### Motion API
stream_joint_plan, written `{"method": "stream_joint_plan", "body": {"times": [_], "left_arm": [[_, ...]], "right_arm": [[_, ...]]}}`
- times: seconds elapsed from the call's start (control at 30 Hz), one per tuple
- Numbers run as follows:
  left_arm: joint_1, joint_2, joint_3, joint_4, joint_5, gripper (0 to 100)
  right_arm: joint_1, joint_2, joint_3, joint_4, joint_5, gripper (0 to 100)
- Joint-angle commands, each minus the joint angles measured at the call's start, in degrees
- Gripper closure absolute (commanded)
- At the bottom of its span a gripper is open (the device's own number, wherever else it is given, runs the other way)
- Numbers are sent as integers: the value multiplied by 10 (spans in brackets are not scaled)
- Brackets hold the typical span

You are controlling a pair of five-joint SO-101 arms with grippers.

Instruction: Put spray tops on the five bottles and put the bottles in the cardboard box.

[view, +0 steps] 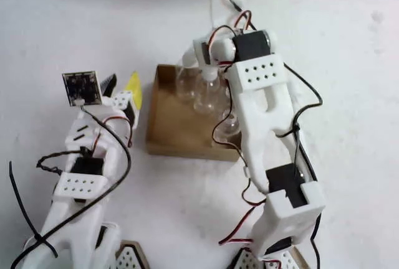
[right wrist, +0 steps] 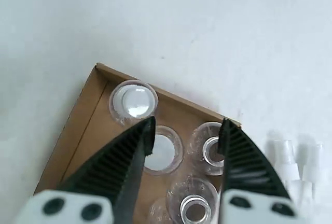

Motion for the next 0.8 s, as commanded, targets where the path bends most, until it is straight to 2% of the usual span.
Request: {"method": "stream_joint_plan", "body": {"times": [0.0,0.13,0.2,0.47,0.77], "left_arm": [[7,-14,-3,-16,-7,839],[7,-14,-3,-16,-7,839],[7,-14,-3,-16,-7,839],[7,-14,-3,-16,-7,839],[7,-14,-3,-16,-7,839]], "right_arm": [[-15,-29,-29,0,-3,823],[-61,-29,-32,0,44,825],[-73,-29,-32,-11,44,825],[-54,-7,-38,-32,42,823],[-45,72,-121,6,42,825]]}}
